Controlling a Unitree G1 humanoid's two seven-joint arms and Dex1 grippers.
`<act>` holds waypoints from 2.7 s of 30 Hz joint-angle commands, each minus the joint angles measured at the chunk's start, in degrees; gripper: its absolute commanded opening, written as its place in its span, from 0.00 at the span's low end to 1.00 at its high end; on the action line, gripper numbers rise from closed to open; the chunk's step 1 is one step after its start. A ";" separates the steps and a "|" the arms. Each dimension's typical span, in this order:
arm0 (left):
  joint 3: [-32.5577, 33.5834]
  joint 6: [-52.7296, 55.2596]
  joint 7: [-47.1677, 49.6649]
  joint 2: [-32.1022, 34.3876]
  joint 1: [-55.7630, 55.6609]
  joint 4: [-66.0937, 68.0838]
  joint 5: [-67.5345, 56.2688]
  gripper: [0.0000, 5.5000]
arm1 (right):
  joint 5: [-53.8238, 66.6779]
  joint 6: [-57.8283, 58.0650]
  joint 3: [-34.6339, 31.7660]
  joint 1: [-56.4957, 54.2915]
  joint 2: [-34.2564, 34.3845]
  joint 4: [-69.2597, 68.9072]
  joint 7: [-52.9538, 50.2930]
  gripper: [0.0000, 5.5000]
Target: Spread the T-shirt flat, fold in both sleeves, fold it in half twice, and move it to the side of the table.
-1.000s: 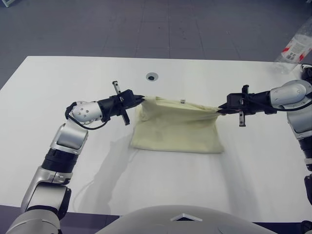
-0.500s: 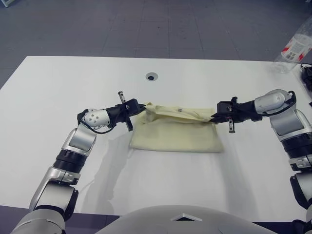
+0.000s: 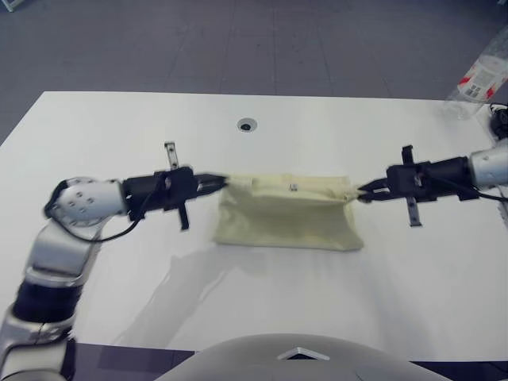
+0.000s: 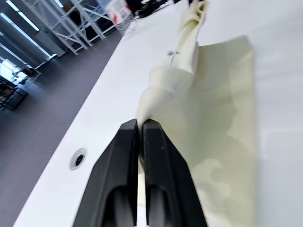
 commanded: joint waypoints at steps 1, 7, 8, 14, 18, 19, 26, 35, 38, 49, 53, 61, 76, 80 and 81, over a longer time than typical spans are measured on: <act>10.70 1.03 -9.57 8.45 13.91 -8.99 -3.22 0.00 | 4.15 1.99 -13.64 15.28 -5.31 -11.91 5.69 0.01; 18.28 -0.06 -14.06 8.87 27.07 -15.93 -3.11 0.00 | 4.13 2.17 -23.18 31.22 -4.55 -23.32 7.72 0.01; 18.50 -0.07 -14.28 9.00 27.93 -16.35 -3.05 0.00 | 4.74 2.70 -23.45 32.68 -4.31 -24.93 7.45 0.01; 21.78 -0.33 -17.50 10.06 30.50 -17.67 -5.92 0.00 | 15.38 9.44 -29.44 40.33 -3.78 -34.94 7.91 0.01; 25.47 0.86 -19.92 9.75 34.67 -19.37 -6.58 0.00 | 17.27 10.95 -30.43 41.14 -4.91 -36.48 7.91 0.01; 26.63 1.22 -20.51 9.38 36.02 -19.97 -6.81 0.00 | 17.50 11.31 -30.92 41.75 -4.96 -36.62 7.98 0.01; 32.42 5.14 -20.03 7.40 40.33 -24.03 -11.93 0.00 | 15.12 9.79 -32.35 44.44 -4.68 -35.07 7.64 0.01; 28.12 8.29 -13.84 9.17 33.14 -18.11 -9.73 0.00 | 14.46 9.47 -26.27 33.62 -7.90 -24.92 3.38 0.01; 22.30 9.14 -10.55 10.24 26.81 -13.71 -7.93 0.00 | 14.72 9.69 -20.08 25.07 -10.00 -18.39 1.73 0.01; -1.31 13.79 -5.18 8.06 -1.22 0.65 -3.81 0.00 | 9.63 10.98 2.80 0.01 -7.05 2.68 3.11 0.01; -2.59 16.08 -4.99 6.34 -8.80 2.21 -6.98 0.00 | 8.84 11.09 5.14 -4.61 -5.15 6.54 3.40 0.01; 23.58 17.87 -16.90 13.36 4.43 -14.93 -19.12 0.00 | 14.12 9.34 -9.60 7.08 -9.15 -6.50 6.08 0.01; 39.54 -2.25 -27.68 3.86 41.88 -30.05 3.67 0.00 | 10.99 8.38 -25.11 29.87 -5.85 -26.12 4.68 0.01; 39.86 -8.47 -26.97 0.43 48.32 -29.96 7.95 0.00 | 10.23 7.79 -24.47 31.22 -6.14 -26.64 3.55 0.01; 40.70 -10.94 -26.77 -0.94 51.51 -30.51 5.91 0.00 | 9.95 7.38 -24.26 31.46 -6.31 -26.37 3.60 0.01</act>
